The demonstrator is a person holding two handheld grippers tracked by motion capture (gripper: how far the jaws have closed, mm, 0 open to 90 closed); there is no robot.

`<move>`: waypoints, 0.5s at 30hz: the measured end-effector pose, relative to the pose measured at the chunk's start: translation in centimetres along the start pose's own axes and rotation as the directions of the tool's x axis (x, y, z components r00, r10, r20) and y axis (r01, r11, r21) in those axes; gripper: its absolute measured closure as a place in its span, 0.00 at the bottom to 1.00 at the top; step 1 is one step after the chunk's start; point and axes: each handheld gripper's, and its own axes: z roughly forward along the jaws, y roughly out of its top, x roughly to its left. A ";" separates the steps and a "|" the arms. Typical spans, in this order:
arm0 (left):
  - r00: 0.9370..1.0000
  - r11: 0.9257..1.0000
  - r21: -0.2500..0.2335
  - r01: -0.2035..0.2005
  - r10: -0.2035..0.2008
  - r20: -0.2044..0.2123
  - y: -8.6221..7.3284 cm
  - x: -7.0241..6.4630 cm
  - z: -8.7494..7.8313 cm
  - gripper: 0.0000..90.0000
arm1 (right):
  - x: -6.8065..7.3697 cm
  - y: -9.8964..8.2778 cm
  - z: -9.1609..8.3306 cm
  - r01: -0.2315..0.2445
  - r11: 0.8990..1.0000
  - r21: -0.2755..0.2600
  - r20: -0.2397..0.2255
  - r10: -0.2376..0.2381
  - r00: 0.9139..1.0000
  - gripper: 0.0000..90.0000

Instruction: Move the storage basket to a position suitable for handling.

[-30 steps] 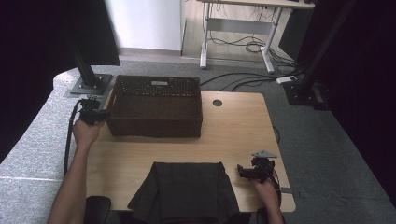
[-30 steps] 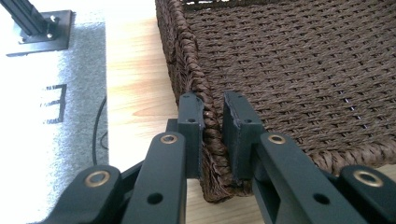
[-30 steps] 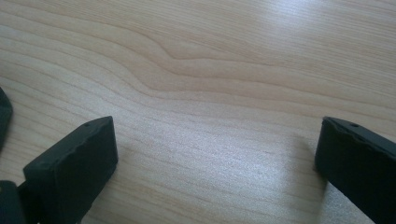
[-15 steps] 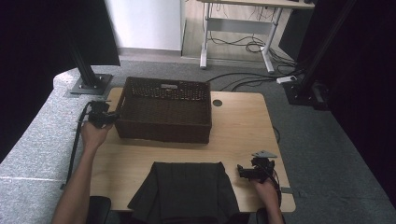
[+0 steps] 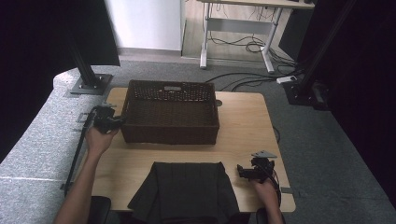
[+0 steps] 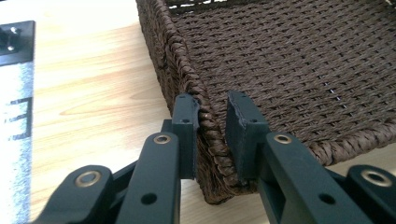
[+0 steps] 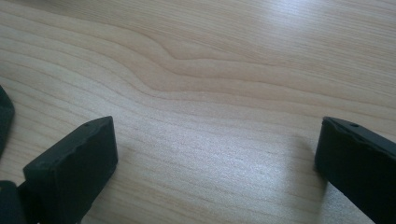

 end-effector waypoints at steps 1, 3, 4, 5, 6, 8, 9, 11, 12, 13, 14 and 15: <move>1.000 1.000 -0.001 0.000 0.000 0.005 0.0 -0.2 0.0 0.83 | 0.0 0.0 0.0 0.000 1.000 0.000 -0.001 0.000 1.000 0.00; 1.000 1.000 -0.004 -0.004 0.004 0.014 -0.1 -0.6 0.0 0.82 | 0.1 0.0 0.0 -0.001 1.000 0.000 -0.001 0.001 1.000 0.00; 1.000 1.000 -0.006 -0.005 0.005 0.017 -0.2 -0.9 -0.1 0.82 | 0.1 0.0 0.0 -0.001 1.000 0.000 -0.001 0.001 1.000 0.00; 1.000 1.000 -0.006 -0.008 0.009 0.022 -0.3 -1.1 -0.1 0.82 | 0.1 0.0 0.0 -0.001 1.000 0.000 -0.002 0.001 1.000 0.00; 1.000 1.000 -0.008 -0.008 0.009 0.026 -0.3 -1.4 -0.1 0.82 | 0.1 0.0 0.0 -0.001 1.000 0.000 -0.002 0.001 1.000 0.00; 0.999 1.000 -0.011 -0.012 0.012 0.035 -0.5 -1.8 -0.2 0.82 | 0.1 0.0 0.0 -0.001 1.000 0.000 -0.003 0.001 1.000 0.00; 0.999 1.000 -0.013 -0.016 0.017 0.041 -0.6 -2.2 -0.2 0.82 | 0.1 0.0 0.0 -0.001 1.000 0.000 -0.004 0.001 1.000 0.00; 0.999 1.000 -0.012 -0.020 0.020 0.044 -0.6 -2.4 -0.3 0.82 | 0.1 0.0 0.0 -0.001 1.000 0.000 -0.004 0.001 1.000 0.00; 0.999 1.000 -0.012 -0.024 0.025 0.046 -0.7 -2.6 -0.3 0.82 | 0.1 0.0 0.0 0.000 1.000 0.001 -0.004 0.000 1.000 0.00; 0.998 1.000 -0.012 -0.027 0.027 0.048 -0.7 -2.8 -0.4 0.82 | 0.1 0.0 0.0 0.000 1.000 0.001 -0.004 0.000 1.000 0.00; 0.998 0.999 -0.012 -0.030 0.031 0.051 -0.8 -3.0 -0.4 0.82 | 0.1 0.0 0.0 0.000 1.000 0.001 -0.004 0.000 1.000 0.00; 0.998 0.999 -0.012 -0.033 0.034 0.053 -0.9 -3.2 -0.5 0.82 | 0.1 0.0 0.0 0.000 1.000 0.001 -0.004 0.000 1.000 0.00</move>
